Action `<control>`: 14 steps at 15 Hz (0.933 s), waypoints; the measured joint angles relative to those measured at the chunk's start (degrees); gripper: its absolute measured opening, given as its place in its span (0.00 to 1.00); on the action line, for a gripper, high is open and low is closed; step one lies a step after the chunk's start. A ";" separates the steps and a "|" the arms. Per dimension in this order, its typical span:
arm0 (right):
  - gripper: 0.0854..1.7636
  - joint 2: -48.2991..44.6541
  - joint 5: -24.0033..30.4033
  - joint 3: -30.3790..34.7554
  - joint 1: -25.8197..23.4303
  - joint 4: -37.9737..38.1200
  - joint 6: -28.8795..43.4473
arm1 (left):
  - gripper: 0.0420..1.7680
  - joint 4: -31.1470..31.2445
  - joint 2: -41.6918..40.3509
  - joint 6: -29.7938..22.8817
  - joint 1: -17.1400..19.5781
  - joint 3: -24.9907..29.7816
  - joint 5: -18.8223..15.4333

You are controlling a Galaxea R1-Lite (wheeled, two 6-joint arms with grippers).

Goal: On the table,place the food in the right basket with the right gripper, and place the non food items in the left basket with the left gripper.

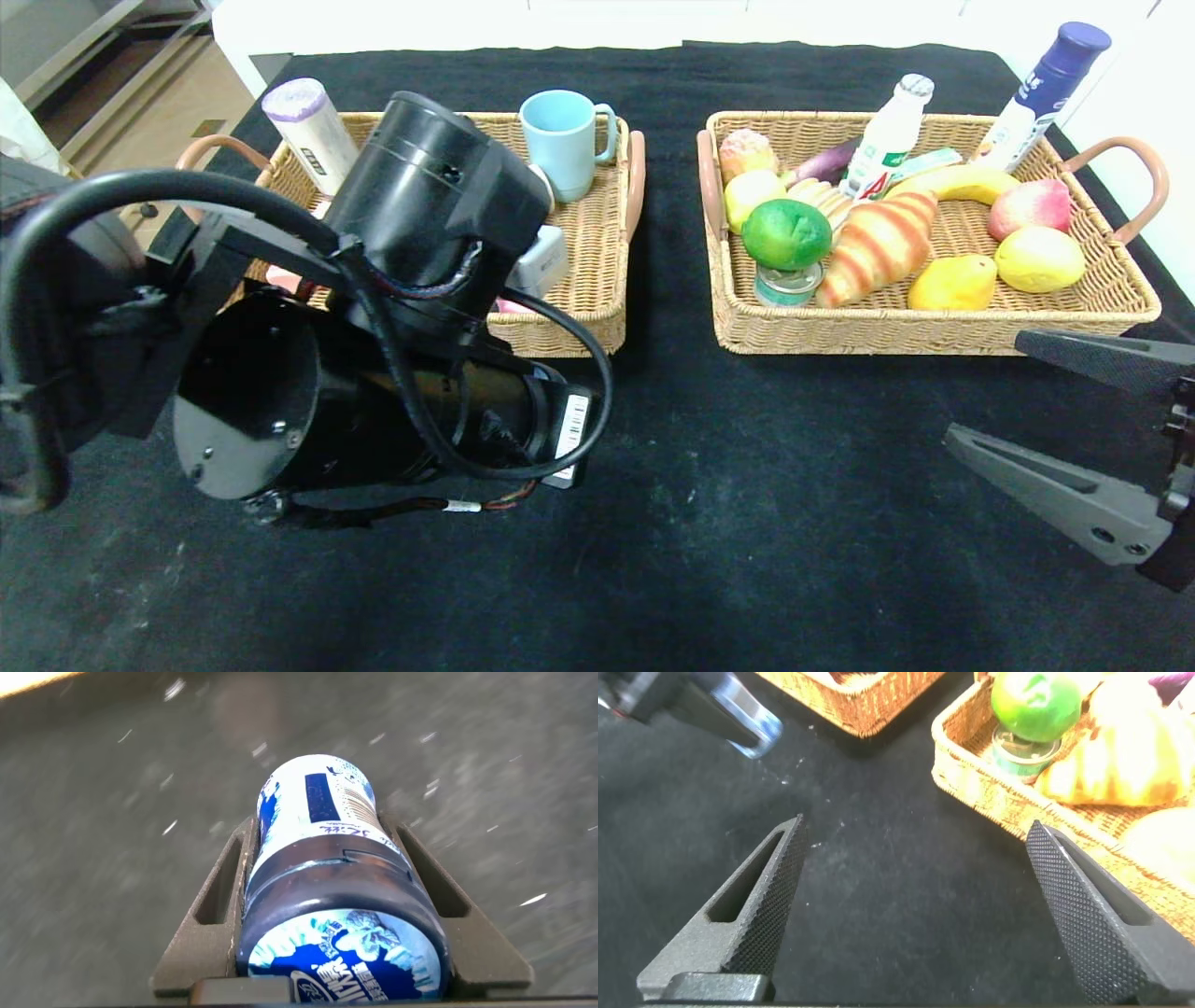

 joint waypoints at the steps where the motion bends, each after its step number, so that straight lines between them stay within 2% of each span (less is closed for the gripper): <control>1: 0.97 -0.29 0.02 0.00 0.02 0.02 0.02 | 0.49 0.17 1.33 0.05 -0.74 -1.54 0.00; 8: 0.97 -2.47 0.16 0.01 -0.27 0.30 -0.22 | 0.49 0.33 9.37 1.87 -4.02 -8.98 0.09; 14: 0.97 -3.06 0.16 0.22 -0.29 0.49 -0.69 | 0.49 0.17 14.06 3.08 -6.14 -10.02 1.57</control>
